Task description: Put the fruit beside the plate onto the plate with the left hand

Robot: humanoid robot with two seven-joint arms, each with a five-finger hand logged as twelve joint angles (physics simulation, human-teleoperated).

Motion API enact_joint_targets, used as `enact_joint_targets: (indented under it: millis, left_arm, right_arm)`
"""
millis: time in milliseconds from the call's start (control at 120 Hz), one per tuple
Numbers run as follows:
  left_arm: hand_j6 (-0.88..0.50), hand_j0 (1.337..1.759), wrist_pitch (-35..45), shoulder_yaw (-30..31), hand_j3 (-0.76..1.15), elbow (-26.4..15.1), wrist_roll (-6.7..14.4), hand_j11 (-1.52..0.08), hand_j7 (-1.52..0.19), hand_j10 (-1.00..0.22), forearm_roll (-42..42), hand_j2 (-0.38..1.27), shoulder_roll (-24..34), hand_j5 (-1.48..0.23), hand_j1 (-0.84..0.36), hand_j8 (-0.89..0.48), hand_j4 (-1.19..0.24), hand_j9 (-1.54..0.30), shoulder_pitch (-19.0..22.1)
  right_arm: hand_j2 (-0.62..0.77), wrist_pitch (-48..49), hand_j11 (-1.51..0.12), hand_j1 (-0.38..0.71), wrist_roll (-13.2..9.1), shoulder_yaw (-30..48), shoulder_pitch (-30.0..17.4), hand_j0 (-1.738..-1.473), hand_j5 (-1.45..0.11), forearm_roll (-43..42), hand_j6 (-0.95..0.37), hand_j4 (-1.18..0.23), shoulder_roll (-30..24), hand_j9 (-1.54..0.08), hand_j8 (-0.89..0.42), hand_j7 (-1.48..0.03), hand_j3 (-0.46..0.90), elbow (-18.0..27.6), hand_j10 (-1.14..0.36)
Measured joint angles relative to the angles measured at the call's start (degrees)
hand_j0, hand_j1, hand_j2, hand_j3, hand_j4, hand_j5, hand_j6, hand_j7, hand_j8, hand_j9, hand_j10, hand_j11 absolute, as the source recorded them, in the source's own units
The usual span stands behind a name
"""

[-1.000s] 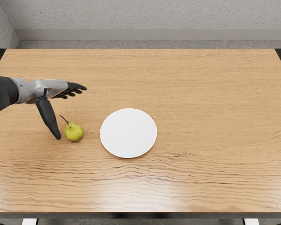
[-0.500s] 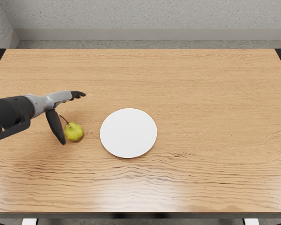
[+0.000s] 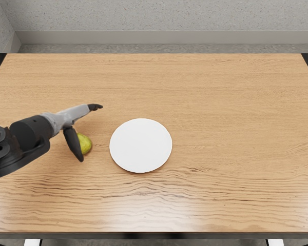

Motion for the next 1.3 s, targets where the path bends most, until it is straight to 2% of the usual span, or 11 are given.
enact_joint_targets:
  millis: [183, 417, 767, 1300]
  left_arm:
    - [-0.07, 1.658, 1.89, 1.45, 0.0, 0.46, 0.0, -0.08, -0.08, -0.07, 2.24, 0.02, -0.53, -0.08, 0.27, -0.07, -0.07, -0.08, 0.21]
    - [-0.09, 1.658, 4.81, 2.03, 0.0, 0.65, 0.0, -0.08, -0.09, -0.09, 5.1, 0.02, -0.65, -0.09, 0.28, -0.09, -0.08, -0.09, 3.7]
    - [-0.08, 1.658, 6.73, 2.04, 0.0, 1.3, 0.0, -0.09, -0.09, -0.07, 6.28, 0.02, -0.26, -0.09, 0.27, -0.08, -0.07, -0.09, 3.63]
    - [-0.14, 1.658, 6.9, 2.26, 0.0, 3.66, 0.0, -0.17, -0.17, -0.14, 6.32, 0.03, -1.38, -0.17, 0.19, -0.14, -0.14, -0.17, 3.93]
  right_arm:
    - [0.0, 0.0, 0.0, -0.35, 0.0, 0.0, 0.01, -1.658, 0.0, 0.0, 0.0, 0.0, 0.0, 0.0, 0.0, 0.0, 0.0, 0.0, 0.0]
    - [0.0, 0.0, 0.0, -0.35, 0.0, 0.0, 0.04, -1.658, 0.0, 0.0, 0.0, 0.0, 0.0, 0.0, 0.0, 0.0, 0.0, 0.0, 0.0]
    - [0.0, 0.0, 0.0, -0.35, 0.0, 0.0, 0.12, -1.658, 0.0, 0.0, 0.0, 0.0, 0.0, 0.0, 0.0, 0.0, 0.0, 0.0, 0.0]
    - [0.0, 0.0, 0.0, -0.35, 0.0, 0.0, 0.28, -1.658, 0.0, 0.0, 0.0, 0.0, 0.0, 0.0, 0.0, 0.0, 0.0, 0.0, 0.0]
